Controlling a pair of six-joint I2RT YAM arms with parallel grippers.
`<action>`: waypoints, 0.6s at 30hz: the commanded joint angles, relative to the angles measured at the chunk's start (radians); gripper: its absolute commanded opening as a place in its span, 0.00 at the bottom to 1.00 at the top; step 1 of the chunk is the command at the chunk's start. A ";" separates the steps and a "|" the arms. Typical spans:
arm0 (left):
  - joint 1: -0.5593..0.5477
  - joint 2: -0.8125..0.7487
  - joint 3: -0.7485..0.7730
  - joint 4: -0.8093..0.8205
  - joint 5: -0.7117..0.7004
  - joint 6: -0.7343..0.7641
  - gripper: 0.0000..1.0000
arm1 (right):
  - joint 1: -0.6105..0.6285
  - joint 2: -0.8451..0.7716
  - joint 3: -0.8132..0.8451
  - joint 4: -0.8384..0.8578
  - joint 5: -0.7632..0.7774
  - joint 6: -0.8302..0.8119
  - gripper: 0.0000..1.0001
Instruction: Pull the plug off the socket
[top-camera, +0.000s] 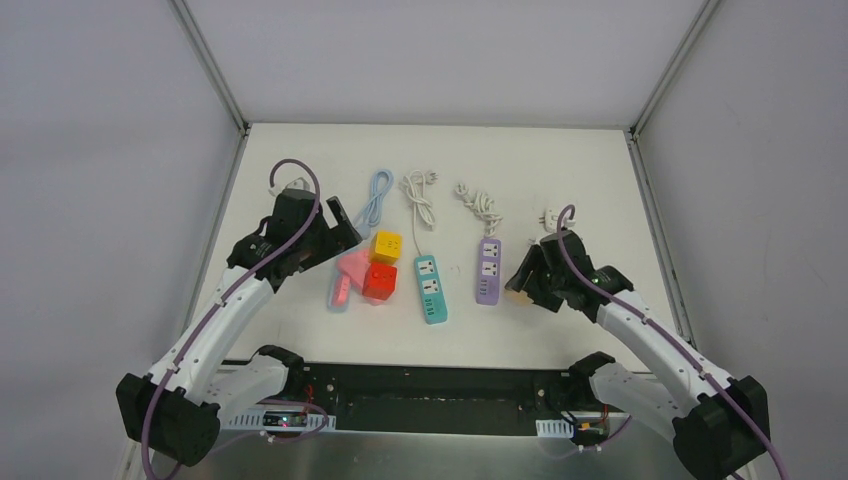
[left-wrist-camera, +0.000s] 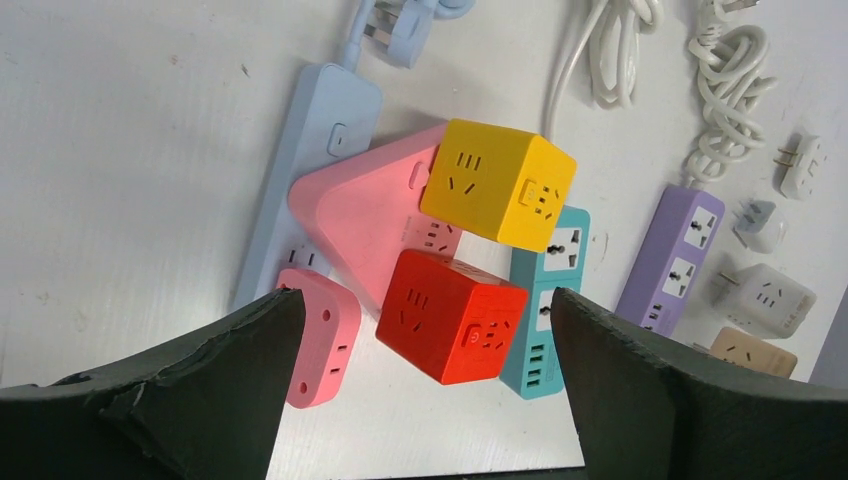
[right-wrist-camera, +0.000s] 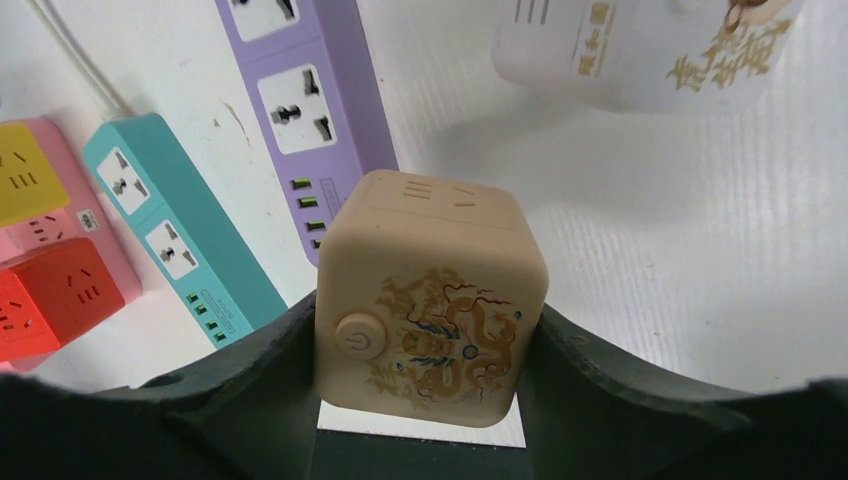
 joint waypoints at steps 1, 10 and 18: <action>0.009 0.009 0.019 -0.030 -0.042 0.034 0.96 | -0.024 -0.002 -0.059 0.081 -0.141 0.039 0.42; 0.009 0.022 0.017 -0.023 -0.041 0.031 0.95 | -0.049 0.026 -0.101 0.084 -0.051 0.059 0.67; 0.009 0.055 0.012 -0.017 -0.046 0.031 0.94 | -0.054 0.017 -0.056 0.009 0.069 0.040 0.96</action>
